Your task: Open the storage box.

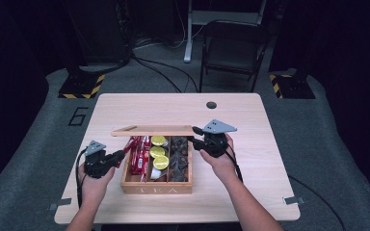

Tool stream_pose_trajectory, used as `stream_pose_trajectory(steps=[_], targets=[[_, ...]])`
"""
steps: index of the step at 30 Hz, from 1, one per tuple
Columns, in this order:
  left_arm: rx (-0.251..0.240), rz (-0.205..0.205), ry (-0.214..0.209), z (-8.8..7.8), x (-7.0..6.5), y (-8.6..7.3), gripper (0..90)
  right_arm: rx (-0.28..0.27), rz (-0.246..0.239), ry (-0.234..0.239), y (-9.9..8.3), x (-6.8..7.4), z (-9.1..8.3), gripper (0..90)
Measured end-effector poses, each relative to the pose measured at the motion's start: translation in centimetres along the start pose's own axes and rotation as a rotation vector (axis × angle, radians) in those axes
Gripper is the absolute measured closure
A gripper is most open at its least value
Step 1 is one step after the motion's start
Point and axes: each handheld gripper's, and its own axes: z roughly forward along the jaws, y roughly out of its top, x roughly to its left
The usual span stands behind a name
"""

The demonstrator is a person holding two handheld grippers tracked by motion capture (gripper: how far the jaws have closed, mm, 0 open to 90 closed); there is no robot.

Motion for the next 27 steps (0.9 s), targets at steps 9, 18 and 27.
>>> stream_pose_trajectory(steps=[9,18,27], targets=[[-0.024,-0.052,0.056,-1.1,2.2,-0.3,83.4,0.0,0.01,-0.003,0.1,0.1,0.0,60.3],[-0.03,-0.084,0.104,-1.3,3.7,-0.8,83.4,0.001,0.007,-0.003,0.1,0.1,0.0,60.3],[-0.027,-0.084,0.128,-0.7,4.7,-1.7,83.2,0.002,0.003,-0.003,0.0,0.1,0.0,60.3]])
